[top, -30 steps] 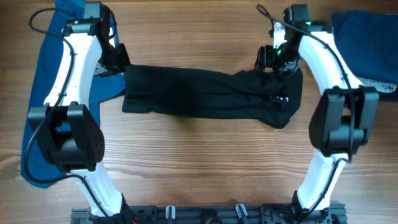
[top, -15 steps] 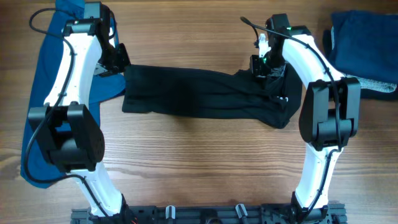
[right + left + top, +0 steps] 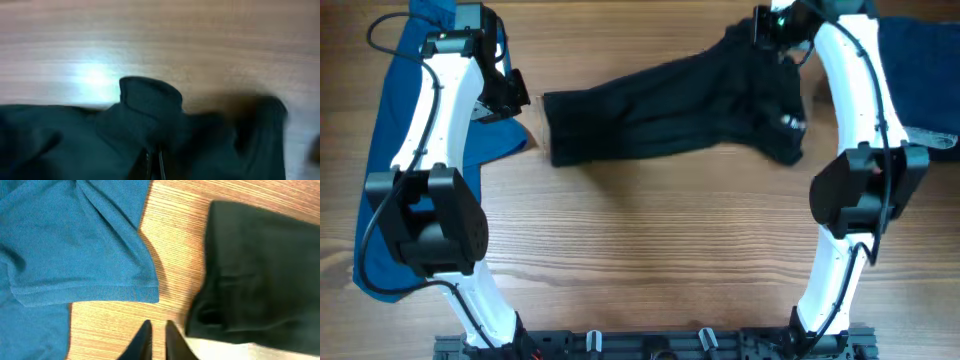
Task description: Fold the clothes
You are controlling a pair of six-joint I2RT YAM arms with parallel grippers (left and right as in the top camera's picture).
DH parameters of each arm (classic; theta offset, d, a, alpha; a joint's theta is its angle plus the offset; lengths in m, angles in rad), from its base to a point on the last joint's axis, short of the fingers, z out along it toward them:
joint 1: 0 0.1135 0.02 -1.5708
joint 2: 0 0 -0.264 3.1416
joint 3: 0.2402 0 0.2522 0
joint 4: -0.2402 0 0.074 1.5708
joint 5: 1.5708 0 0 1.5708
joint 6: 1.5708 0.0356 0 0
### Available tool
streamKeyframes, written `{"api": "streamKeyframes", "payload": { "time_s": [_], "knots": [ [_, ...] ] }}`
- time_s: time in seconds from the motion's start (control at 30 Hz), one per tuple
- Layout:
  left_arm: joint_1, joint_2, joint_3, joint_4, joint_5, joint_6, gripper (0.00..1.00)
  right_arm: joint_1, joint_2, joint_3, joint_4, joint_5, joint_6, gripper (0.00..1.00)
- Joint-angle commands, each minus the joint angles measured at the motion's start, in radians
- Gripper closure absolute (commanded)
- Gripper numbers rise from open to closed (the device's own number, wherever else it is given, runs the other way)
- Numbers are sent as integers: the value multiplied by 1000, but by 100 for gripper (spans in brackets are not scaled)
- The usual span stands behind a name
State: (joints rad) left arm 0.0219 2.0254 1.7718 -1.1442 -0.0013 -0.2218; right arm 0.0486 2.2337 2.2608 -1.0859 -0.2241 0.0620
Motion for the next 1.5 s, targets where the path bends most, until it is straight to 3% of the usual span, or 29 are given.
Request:
{"api": "streamKeyframes", "payload": {
  "time_s": [0.0, 0.1, 0.17, 0.27, 0.43, 0.6, 1.03, 1.23, 1.37, 1.47],
  "knots": [
    [8, 6, -6, -11, 12, 5, 95, -2, -11, 76, -37, -21, -32, 96],
    [8, 8, -6, 2, 43, 13, 94, -1, -10, 72, -64, -21, -37, 96],
    [6, 18, -6, 7, 176, 85, 94, -1, -10, 72, -67, -21, -36, 96],
    [-23, 52, -6, 12, 276, 188, 85, -1, -10, 72, -72, -21, -36, 96],
    [-124, 131, -6, 8, 277, 298, 68, -2, -10, 72, -76, -21, -36, 96],
    [-193, 174, -6, 66, 270, 297, 64, -2, -10, 72, -82, -20, -48, 96],
    [-197, 182, -6, 122, 134, 297, 57, -2, -10, 72, -83, -20, -59, 96],
    [-197, 182, -6, 124, 99, 297, 48, -2, -10, 72, -83, -21, -59, 96],
    [-197, 192, -6, 131, 100, 297, 49, -2, -10, 72, -83, -20, -59, 96],
    [-197, 215, -6, 132, 101, 296, 58, -2, -10, 72, -83, -20, -60, 96]
  ]
}}
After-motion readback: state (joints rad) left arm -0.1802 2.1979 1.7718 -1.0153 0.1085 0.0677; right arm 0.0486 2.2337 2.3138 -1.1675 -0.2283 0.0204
